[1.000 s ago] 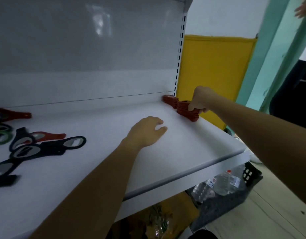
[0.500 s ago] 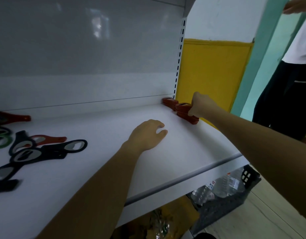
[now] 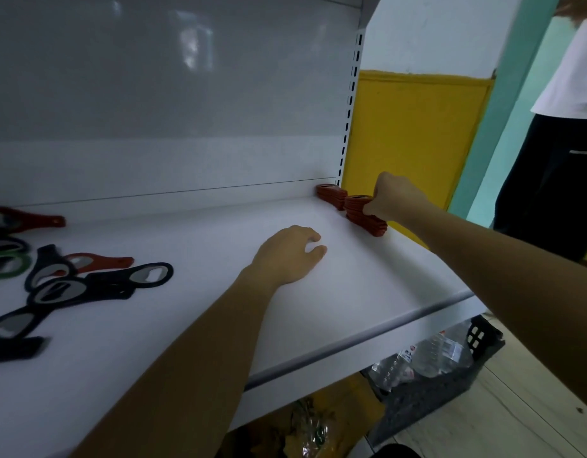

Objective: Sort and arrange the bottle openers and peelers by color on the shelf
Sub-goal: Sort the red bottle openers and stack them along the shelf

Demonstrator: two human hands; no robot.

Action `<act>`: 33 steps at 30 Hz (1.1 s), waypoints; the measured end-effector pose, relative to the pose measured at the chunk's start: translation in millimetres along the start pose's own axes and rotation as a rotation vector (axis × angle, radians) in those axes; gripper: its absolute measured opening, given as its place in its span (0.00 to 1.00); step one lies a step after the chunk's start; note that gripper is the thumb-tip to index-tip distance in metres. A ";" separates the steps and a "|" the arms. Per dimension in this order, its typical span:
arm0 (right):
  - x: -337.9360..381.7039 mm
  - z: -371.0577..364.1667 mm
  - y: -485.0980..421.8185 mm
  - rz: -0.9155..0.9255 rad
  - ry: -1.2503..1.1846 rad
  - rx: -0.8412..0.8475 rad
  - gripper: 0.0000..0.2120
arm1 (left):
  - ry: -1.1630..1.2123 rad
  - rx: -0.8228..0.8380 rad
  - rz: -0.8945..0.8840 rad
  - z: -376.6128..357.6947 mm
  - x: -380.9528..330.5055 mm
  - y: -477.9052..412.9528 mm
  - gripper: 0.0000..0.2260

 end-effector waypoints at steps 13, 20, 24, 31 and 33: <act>-0.3 -9.8 2.8 -0.007 -0.038 0.017 0.22 | -0.007 -0.007 -0.006 1.2 -0.6 0.0 0.18; -4.1 -10.5 2.2 -0.012 -0.072 0.018 0.22 | 0.001 -0.013 -0.012 0.4 0.5 -1.7 0.18; -4.4 -12.5 2.7 -0.040 -0.049 -0.016 0.23 | 0.004 -0.009 -0.011 0.3 0.5 -1.8 0.18; -10.9 -13.0 4.5 -0.023 -0.057 -0.124 0.16 | 0.002 -0.008 -0.022 0.2 1.0 -2.0 0.18; -13.3 -12.3 6.2 -0.022 -0.064 -0.136 0.15 | 0.005 -0.008 -0.025 0.2 1.0 -1.7 0.18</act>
Point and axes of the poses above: each hand's wrist, its own y-axis away from the middle knuckle, its own z-axis out of the back of the hand, x = y × z, the point moved 2 cm from there along -y, towards the middle knuckle, and after that the axes turned 10 degrees about z, right-handed, at the moved point
